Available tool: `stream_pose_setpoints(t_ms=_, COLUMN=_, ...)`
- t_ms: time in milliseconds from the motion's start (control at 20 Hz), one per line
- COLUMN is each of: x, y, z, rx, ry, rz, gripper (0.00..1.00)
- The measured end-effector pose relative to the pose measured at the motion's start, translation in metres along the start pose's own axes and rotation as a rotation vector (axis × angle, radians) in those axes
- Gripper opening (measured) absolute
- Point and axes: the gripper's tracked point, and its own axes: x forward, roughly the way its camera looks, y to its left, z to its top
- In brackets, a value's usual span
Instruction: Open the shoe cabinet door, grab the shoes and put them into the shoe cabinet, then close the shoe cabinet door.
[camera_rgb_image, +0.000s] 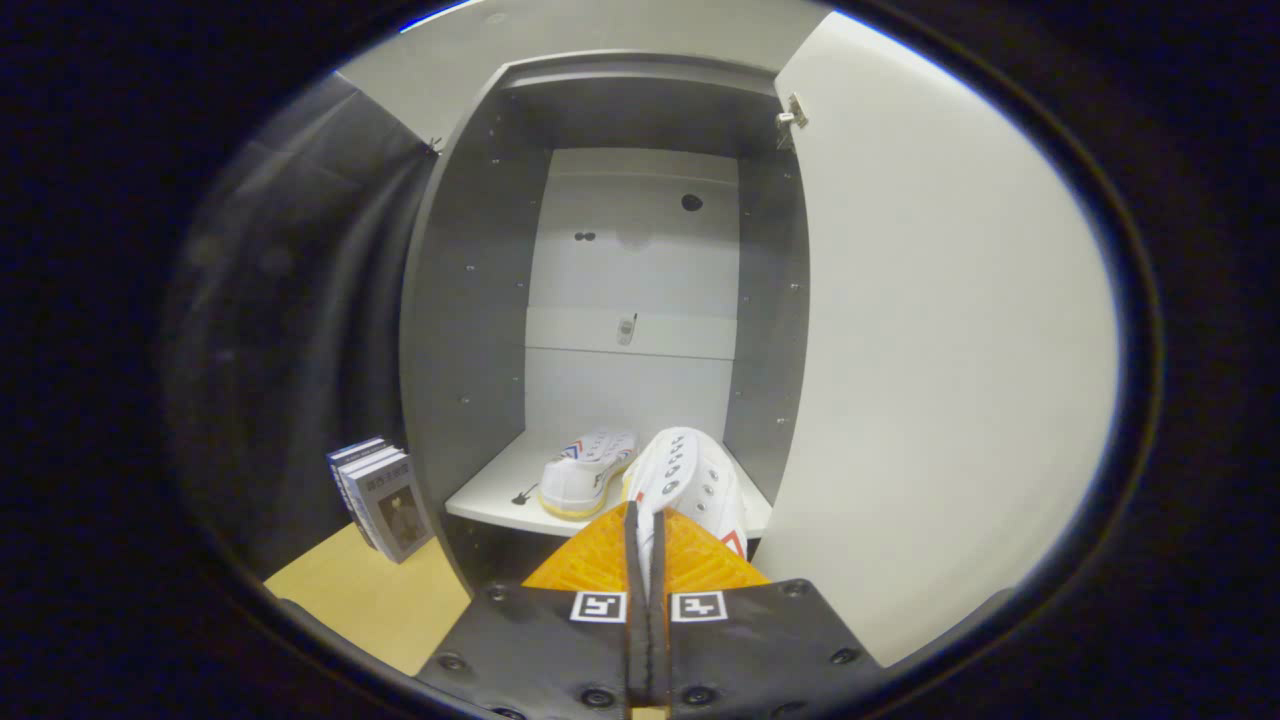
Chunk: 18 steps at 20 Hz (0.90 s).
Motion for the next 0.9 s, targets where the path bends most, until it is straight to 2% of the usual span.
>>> stream_pose_setpoints(t_ms=300, x=0.104, y=0.002, z=0.0, rx=-0.039, ry=0.018, rz=0.046, gripper=0.02)
stream_pose_setpoints(t_ms=550, x=0.176, y=0.001, z=-0.017, rx=-0.089, ry=0.08, rz=0.045, gripper=0.02)
stream_pose_setpoints(t_ms=700, x=0.198, y=0.006, z=-0.03, rx=-0.076, ry=0.12, rz=0.078, gripper=0.02)
stream_pose_setpoints(t_ms=900, x=0.205, y=0.01, z=-0.032, rx=-0.116, ry=0.126, rz=0.084, gripper=0.02)
